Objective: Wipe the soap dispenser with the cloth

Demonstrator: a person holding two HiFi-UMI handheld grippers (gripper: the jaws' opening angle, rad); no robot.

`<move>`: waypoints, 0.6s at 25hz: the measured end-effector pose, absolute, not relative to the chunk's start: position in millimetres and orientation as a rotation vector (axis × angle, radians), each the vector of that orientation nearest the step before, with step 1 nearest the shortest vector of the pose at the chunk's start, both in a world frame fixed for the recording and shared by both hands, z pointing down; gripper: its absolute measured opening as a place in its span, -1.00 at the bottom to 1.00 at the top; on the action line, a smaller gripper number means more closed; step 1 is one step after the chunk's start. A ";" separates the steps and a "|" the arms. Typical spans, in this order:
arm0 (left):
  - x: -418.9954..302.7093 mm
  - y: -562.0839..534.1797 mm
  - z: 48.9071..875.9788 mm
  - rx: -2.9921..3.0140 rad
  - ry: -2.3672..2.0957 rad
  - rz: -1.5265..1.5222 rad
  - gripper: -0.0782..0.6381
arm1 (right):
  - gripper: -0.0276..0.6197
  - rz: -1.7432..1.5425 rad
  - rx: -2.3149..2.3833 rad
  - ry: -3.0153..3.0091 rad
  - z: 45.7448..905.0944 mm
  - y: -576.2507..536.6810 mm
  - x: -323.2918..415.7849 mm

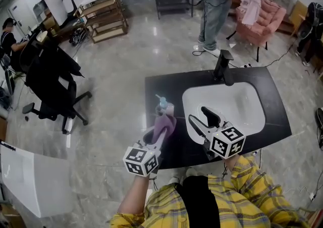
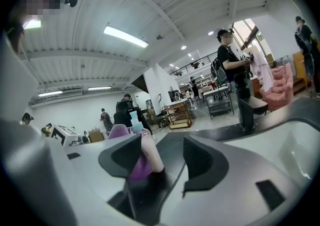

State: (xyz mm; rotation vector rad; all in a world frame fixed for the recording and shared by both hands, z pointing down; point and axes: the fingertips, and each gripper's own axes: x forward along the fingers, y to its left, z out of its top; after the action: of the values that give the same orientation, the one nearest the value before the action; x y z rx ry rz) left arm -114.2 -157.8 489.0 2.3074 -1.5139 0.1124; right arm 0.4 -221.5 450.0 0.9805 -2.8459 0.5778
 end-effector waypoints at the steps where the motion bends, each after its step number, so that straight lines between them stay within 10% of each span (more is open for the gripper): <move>1: -114.1 -158.5 492.0 2.306 -1.508 0.145 -0.57 | -0.13 0.574 0.969 -2.847 450.5 -219.7 -1.4; 15: -110.8 -157.7 526.3 2.243 -1.398 0.347 -0.57 | -0.20 0.573 0.841 -2.852 458.8 -211.0 -14.8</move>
State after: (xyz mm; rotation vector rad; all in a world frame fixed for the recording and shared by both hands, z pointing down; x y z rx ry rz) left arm -110.8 -157.7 526.3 2.2432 -1.3982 0.3469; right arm -14.8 -211.0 458.8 0.8413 -2.8523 0.5730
